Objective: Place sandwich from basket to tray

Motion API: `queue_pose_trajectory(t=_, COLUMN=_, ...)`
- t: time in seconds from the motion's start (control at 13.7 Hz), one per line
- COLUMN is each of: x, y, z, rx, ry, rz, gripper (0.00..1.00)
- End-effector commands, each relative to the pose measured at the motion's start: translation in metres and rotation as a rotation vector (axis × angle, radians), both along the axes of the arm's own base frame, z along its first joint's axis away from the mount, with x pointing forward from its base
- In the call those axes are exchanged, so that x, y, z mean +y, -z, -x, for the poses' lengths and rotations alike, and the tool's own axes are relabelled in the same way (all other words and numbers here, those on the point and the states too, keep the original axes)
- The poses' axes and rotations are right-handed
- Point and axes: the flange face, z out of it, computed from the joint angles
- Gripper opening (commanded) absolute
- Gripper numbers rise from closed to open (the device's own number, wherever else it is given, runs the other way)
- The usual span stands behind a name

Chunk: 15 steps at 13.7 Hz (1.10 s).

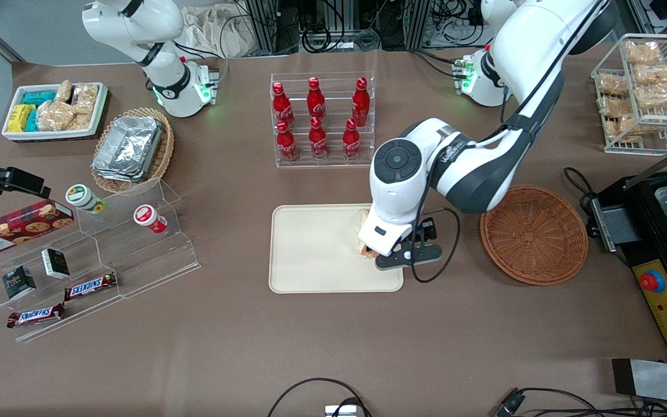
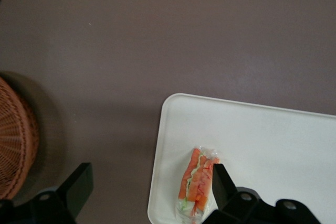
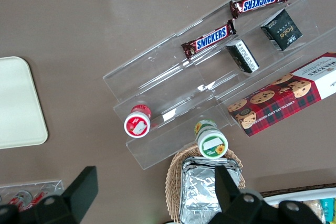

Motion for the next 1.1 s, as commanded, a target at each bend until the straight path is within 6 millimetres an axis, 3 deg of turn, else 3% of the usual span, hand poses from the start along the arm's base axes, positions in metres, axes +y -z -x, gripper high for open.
queue_pose_trajectory(t=0.0, x=0.023, y=-0.023, z=-0.014, rx=0.005, ry=-0.073, rz=-0.026, gripper=1.0)
queue_pose_trajectory(t=0.37, x=0.03, y=-0.034, z=-0.016, rx=-0.013, ry=-0.09, rz=-0.035, gripper=1.0)
queue_pose_trajectory(t=0.66, x=0.067, y=-0.044, z=-0.025, rx=-0.008, ry=-0.151, rz=-0.035, gripper=1.0)
queue_pose_trajectory(t=1.02, x=0.11, y=-0.063, z=-0.025, rx=0.034, ry=-0.099, rz=-0.013, gripper=1.0)
